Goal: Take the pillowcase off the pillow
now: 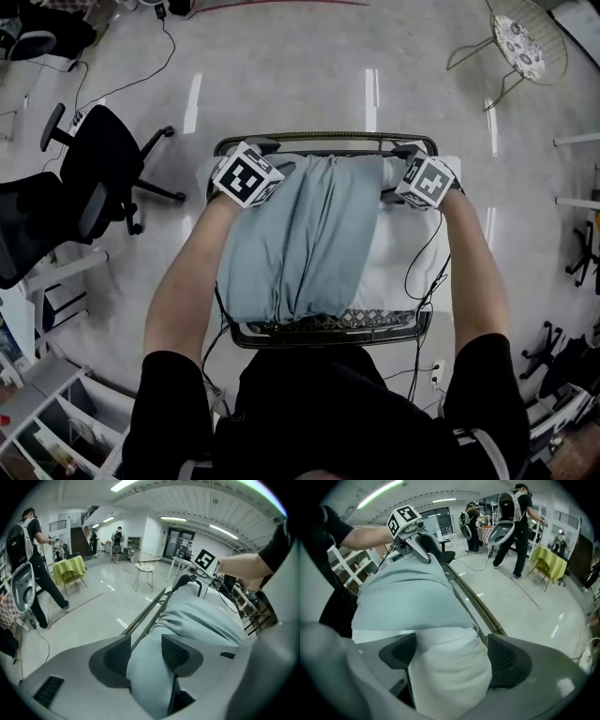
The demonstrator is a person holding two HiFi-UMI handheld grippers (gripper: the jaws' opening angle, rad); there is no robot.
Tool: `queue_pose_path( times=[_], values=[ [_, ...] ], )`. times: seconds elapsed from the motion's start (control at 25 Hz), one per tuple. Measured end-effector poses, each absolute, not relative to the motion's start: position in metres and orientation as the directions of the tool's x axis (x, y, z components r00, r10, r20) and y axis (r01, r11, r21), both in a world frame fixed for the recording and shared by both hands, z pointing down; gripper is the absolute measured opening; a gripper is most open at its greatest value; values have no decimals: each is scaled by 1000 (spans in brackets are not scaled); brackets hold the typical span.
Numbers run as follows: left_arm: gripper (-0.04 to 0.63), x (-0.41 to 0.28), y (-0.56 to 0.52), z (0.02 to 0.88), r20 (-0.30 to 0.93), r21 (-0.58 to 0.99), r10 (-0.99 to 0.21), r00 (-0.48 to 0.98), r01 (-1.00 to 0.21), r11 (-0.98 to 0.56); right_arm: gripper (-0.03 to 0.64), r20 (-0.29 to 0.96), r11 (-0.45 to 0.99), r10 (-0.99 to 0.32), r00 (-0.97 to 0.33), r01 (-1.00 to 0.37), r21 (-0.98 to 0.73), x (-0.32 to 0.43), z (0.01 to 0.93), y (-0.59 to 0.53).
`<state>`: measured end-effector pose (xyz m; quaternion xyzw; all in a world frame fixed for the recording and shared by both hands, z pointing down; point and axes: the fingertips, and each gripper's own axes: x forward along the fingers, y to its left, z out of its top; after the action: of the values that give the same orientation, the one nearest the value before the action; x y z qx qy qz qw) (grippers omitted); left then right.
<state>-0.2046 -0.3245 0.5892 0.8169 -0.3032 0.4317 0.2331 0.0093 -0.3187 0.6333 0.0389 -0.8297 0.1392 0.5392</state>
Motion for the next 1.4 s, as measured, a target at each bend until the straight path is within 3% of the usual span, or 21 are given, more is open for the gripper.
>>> queue_pose_path(
  times=[0.2, 0.36, 0.48, 0.6, 0.84, 1.4],
  values=[
    [195, -188, -331, 604, 863, 155, -193, 466, -609, -778, 473, 867, 927, 196, -459, -200, -316, 9, 648, -312],
    [195, -180, -327, 611, 885, 181, -95, 456, -526, -831, 376, 853, 925, 242, -462, -155, -347, 8, 645, -297],
    [81, -178, -315, 606, 908, 192, -7, 420, -430, -882, 279, 857, 938, 255, -449, -99, -331, 10, 631, -287],
    [11, -182, -300, 596, 933, 147, 7, 360, -362, -921, 206, 845, 943, 257, -469, -67, -325, 19, 611, -270],
    [6, -205, -276, 569, 931, 117, -45, 363, -412, -904, 162, 802, 937, 204, -562, -124, -326, 41, 576, -243],
    [5, -288, -194, 483, 909, 76, -154, 386, -520, -851, 103, 801, 965, 157, -577, -83, -249, 49, 493, -199]
  ],
)
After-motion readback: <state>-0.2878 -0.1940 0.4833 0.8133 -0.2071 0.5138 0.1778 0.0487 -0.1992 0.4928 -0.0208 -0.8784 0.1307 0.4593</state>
